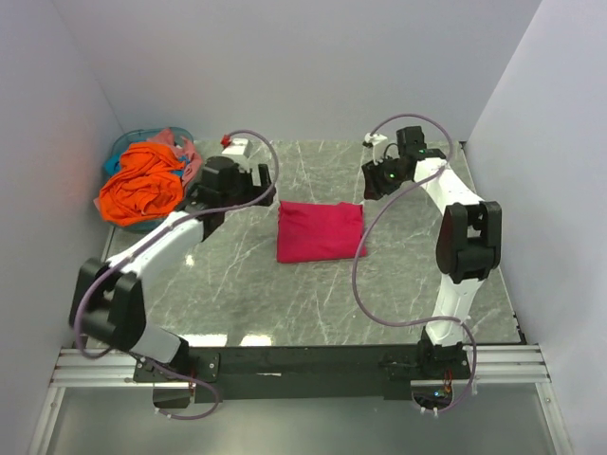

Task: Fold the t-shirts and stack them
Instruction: Fold the tshirt

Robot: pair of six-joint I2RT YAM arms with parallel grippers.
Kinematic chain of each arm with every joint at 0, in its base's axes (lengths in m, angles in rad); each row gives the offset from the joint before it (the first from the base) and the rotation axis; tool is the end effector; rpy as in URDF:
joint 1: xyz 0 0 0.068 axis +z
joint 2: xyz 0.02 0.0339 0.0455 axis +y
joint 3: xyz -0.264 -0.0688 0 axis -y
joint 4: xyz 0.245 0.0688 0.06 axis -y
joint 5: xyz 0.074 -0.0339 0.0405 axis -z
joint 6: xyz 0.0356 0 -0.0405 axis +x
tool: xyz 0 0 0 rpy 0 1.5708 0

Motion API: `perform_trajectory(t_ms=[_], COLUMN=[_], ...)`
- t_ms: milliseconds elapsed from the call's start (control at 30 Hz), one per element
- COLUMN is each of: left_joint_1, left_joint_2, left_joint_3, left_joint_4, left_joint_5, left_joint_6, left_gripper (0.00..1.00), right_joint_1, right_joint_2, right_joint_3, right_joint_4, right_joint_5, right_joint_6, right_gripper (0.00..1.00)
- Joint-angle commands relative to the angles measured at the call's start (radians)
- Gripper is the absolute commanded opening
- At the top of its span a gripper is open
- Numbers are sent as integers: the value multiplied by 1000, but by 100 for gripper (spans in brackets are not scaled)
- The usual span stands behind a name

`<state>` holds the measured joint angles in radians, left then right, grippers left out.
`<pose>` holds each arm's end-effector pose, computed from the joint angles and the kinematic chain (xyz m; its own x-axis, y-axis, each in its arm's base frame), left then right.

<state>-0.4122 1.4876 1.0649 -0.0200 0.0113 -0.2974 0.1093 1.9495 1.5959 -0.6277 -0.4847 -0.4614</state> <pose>0.3161 -0.1386 0.2839 -0.4954 -0.1032 -0.8625 0.2769 0.9223 -0.2694 0.4225 0.0631 0.2426 -0.5823 -0.4602 -0.6702 -0.6848 0.7219 0.0993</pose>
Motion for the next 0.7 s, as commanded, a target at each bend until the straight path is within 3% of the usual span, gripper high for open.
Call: perform_trajectory(t_ms=[0,33,133,367,533,667], left_joint_1=[-4,-4,-5,-4,-4,-2], left_joint_2=[-44,-43,-3,178,316,372], left_joint_3=[-89,-103,-114,23,150,210], left_joint_4=[12,49,63,-15,-40,-79], left_joint_5=[290,391,475,261,220,173], left_joint_6=[-152,-173,-213,-217,-203,-184], left_gripper=[93,89,75,70,63,63], right_joint_1=[13,13,12,12,13,15], right_joint_2=[-8,5,67,80,72,78], right_joint_3=[38,44,85,84,61,52], right_joint_4=[-107,-104,-116,-93,-67,-56], right_joint_5=[-137,-137,-155,-161,-88,-65], right_joint_6=[44,62,99,167,210,213], right_gripper=[54,54,54,51,51,51])
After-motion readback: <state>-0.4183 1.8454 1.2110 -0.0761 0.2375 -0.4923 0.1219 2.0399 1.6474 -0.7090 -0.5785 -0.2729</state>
